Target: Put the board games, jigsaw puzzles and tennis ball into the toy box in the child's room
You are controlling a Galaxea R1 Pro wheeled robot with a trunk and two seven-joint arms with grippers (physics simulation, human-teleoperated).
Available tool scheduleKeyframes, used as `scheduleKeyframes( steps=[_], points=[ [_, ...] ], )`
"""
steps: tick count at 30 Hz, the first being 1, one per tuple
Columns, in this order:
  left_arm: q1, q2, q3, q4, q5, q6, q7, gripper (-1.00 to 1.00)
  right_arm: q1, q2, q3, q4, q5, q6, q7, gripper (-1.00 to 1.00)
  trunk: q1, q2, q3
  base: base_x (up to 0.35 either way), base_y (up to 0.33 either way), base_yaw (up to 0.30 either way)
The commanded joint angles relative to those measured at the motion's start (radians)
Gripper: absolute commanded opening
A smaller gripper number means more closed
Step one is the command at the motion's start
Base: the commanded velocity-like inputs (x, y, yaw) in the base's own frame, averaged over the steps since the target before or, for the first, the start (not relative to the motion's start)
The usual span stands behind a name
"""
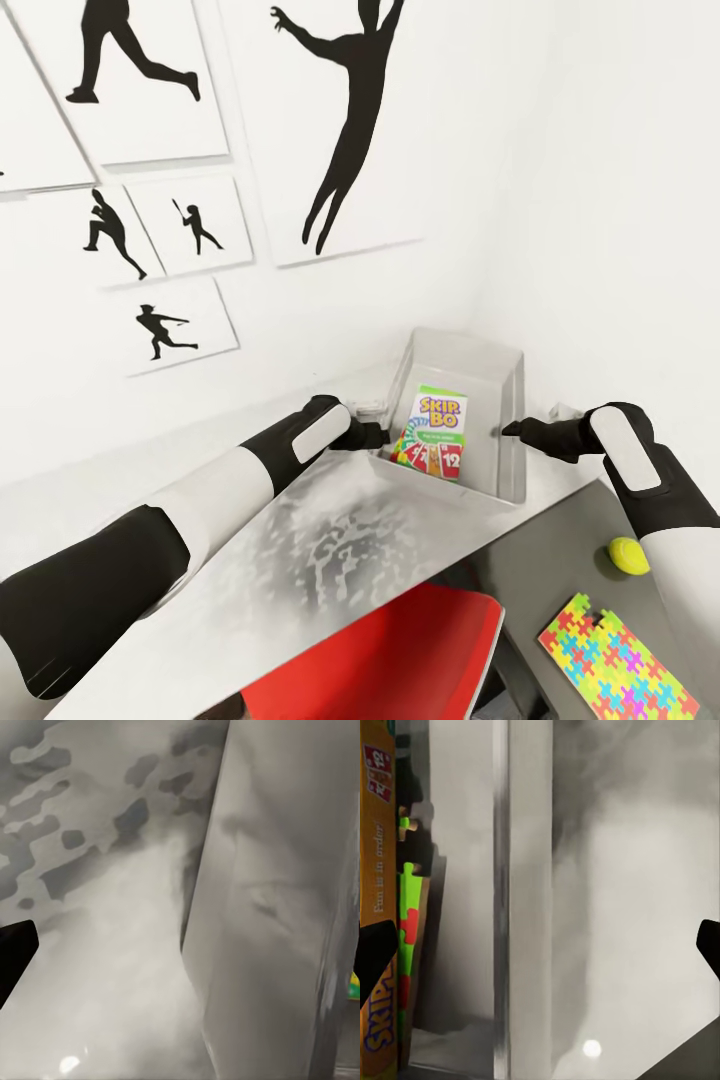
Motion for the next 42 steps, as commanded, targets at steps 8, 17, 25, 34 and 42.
scheduleKeyframes(
  steps=[8,17,25,34,42],
  points=[
    [-0.002,0.0,-0.004,-0.002,0.01,0.0,0.009,1.0,-0.001,-0.001,0.003,-0.001,-0.01,0.001,-0.01,1.0,0.001,-0.002,-0.009,0.0,0.0,0.0],
    [-0.002,0.0,-0.005,-0.006,0.01,0.0,0.009,1.0,-0.001,0.003,0.003,0.003,-0.01,0.001,-0.01,1.0,0.001,-0.002,-0.01,0.0,0.0,0.0],
    [-0.002,0.0,-0.005,-0.007,0.01,0.0,0.009,1.0,-0.001,0.006,0.023,0.008,-0.01,0.001,-0.01,1.0,0.001,-0.002,-0.01,0.0,0.0,0.0],
    [-0.001,0.0,-0.005,-0.008,0.01,0.0,0.009,1.0,-0.002,0.01,0.054,0.05,-0.009,0.001,-0.01,1.0,0.001,-0.002,-0.01,0.0,0.0,0.0],
    [-0.002,0.0,-0.005,-0.008,0.01,0.0,0.008,1.0,-0.002,0.011,0.059,0.063,-0.009,0.001,-0.01,1.0,0.001,-0.002,-0.01,0.0,0.0,0.0]
  ],
)
